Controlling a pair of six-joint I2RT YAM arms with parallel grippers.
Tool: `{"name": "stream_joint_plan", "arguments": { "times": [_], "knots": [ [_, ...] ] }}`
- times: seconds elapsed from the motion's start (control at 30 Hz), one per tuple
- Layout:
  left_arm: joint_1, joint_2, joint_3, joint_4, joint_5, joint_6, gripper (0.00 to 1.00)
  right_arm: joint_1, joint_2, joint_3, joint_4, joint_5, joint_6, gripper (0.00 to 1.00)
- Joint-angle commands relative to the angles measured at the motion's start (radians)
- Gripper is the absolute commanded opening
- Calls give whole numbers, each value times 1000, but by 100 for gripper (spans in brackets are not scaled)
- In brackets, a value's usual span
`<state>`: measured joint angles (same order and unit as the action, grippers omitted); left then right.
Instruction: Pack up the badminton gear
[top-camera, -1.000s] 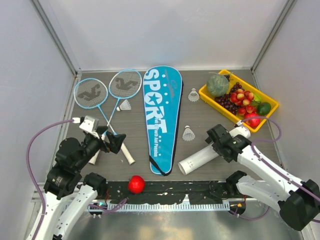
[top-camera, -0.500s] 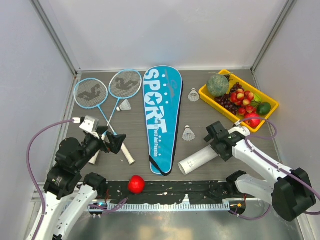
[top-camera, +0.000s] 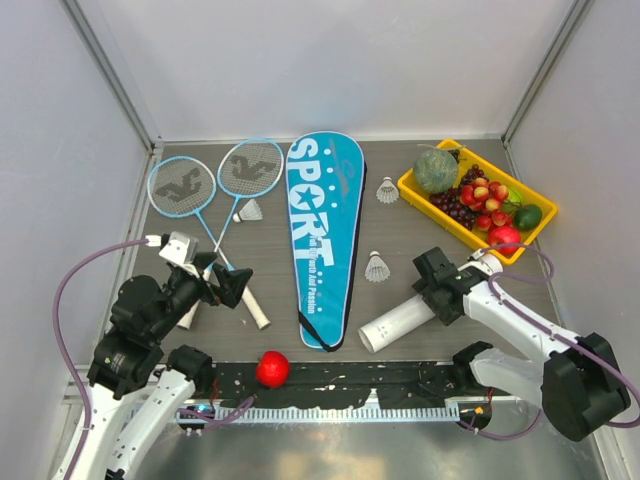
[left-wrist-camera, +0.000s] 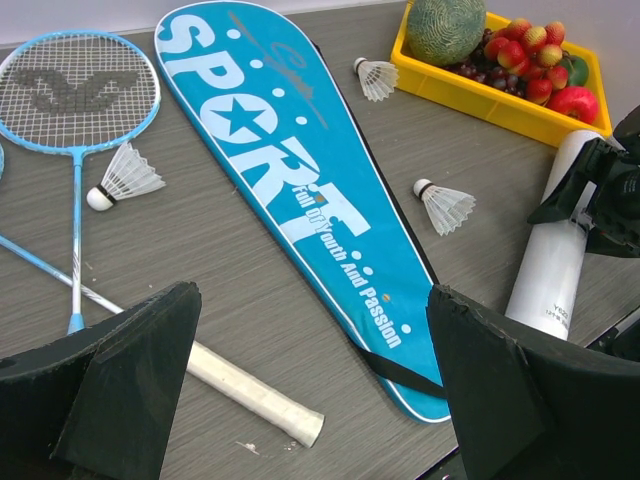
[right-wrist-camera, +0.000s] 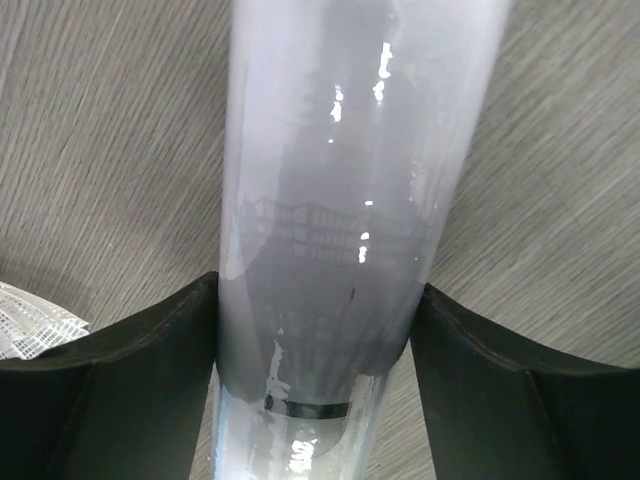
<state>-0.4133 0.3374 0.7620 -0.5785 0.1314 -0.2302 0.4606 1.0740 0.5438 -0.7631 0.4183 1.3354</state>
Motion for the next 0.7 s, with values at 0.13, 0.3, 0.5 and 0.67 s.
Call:
{"name": "stream_joint_plan", "arguments": {
  "times": [0.13, 0.3, 0.5, 0.67],
  "knots": [
    [-2, -3, -4, 45, 16, 3, 99, -5, -201, 13, -160, 89, 102, 62],
    [-2, -5, -4, 43, 16, 3, 100, -5, -341, 57, -252, 155, 122, 62],
    [-2, 3, -1, 45, 14, -11, 99, -5, -468, 159, -210, 250, -69, 62],
    [-2, 43, 31, 46, 98, -76, 99, -5, -559, 196, 134, 50, -531, 62]
  ]
}}
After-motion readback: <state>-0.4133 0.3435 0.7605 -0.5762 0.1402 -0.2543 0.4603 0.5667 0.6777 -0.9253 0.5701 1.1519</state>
